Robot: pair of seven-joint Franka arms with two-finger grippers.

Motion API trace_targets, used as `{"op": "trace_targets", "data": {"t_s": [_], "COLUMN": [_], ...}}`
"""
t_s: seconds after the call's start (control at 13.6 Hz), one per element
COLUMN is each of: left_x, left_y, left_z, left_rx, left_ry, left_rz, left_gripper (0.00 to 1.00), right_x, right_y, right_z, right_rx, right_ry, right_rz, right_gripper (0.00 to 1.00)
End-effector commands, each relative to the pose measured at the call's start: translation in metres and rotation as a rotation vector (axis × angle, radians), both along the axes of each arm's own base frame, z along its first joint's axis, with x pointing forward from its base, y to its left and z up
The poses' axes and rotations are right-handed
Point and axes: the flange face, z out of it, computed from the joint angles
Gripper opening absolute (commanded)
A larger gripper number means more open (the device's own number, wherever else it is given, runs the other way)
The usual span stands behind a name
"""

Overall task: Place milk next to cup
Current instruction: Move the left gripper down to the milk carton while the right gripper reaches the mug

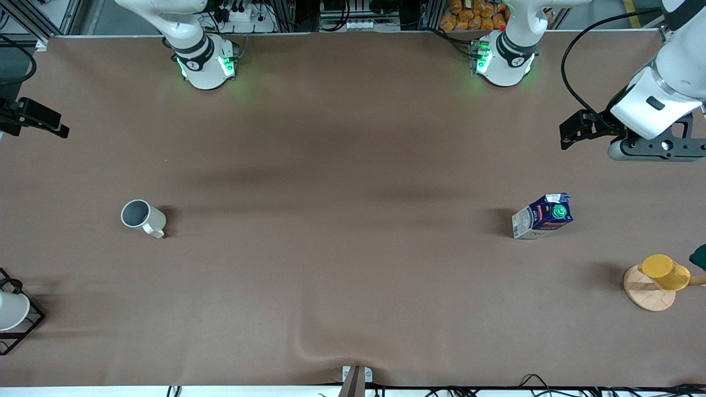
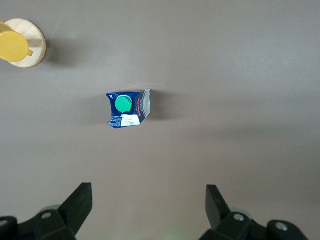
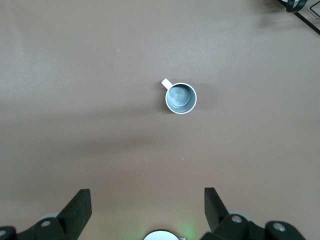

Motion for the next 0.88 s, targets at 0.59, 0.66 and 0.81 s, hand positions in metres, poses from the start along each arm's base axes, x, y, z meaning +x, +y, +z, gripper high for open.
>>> {"op": "trace_targets", "data": {"t_s": [0.59,0.66,0.81], "left_x": [-0.001,0.003,0.004], "left_y": [-0.009,-0.013,-0.015], "left_z": [0.002,-0.005,-0.01], "left_rx": [-0.007,-0.001,-0.007], "left_ry": [0.007,0.02,0.03], "left_rz": [-0.028,-0.034,-0.065], "left_gripper": [1.0,1.0,1.0], "right_x": [-0.001,-0.002,-0.002], "right_y": [-0.002,-0.002,-0.006], "right_z": [0.001,0.004,0.003], "right_rx": [-0.006,-0.008,-0.009], "right_ry": [-0.022,-0.026,-0.026], "right_rz": [-0.014,-0.014,-0.02], "right_gripper": [1.0,1.0,1.0]}}
